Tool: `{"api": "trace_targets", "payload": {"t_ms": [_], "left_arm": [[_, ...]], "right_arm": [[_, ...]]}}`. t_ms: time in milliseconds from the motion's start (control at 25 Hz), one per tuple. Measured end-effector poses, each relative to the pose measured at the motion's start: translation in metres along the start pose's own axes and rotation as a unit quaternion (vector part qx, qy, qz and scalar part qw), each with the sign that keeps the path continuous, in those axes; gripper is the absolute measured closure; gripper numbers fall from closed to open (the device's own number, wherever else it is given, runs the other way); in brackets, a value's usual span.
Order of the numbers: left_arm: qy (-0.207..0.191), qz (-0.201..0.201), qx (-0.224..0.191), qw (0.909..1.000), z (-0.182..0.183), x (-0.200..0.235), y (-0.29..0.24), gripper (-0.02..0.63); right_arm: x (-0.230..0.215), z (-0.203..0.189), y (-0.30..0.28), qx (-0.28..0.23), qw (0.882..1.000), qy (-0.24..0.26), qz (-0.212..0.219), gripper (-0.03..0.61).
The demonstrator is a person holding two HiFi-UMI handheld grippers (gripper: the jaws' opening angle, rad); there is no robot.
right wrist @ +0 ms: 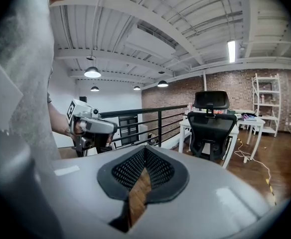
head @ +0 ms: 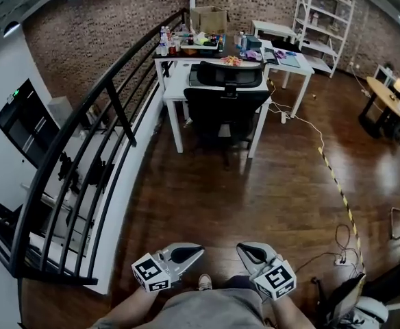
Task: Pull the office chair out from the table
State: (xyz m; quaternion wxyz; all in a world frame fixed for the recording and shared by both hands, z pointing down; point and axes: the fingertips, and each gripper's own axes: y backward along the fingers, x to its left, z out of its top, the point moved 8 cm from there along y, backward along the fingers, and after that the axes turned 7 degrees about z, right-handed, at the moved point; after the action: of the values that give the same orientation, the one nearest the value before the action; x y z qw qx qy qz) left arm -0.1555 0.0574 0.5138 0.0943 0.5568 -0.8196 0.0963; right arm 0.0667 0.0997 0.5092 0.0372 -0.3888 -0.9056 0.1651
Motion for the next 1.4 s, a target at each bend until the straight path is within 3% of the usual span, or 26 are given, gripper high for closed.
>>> {"api": "trace_targets", "payload": {"t_ms": [360, 1120, 1400], "left_arm": [[0.011, 0.001, 0.005, 0.9999, 0.008, 0.062, -0.035, 0.614], [-0.021, 0.050, -0.008, 0.9985, 0.093, 0.212, -0.211, 0.614], [-0.011, 0.064, 0.002, 0.9979, 0.101, 0.253, -0.246, 0.614]], "right_arm": [[-0.059, 0.008, -0.040, 0.006, 1.000, -0.003, -0.006, 0.574], [-0.302, 0.075, -0.104, -0.026, 0.999, 0.035, 0.018, 0.574], [-0.354, 0.078, -0.130, -0.017, 0.999, 0.021, 0.034, 0.574]]}}
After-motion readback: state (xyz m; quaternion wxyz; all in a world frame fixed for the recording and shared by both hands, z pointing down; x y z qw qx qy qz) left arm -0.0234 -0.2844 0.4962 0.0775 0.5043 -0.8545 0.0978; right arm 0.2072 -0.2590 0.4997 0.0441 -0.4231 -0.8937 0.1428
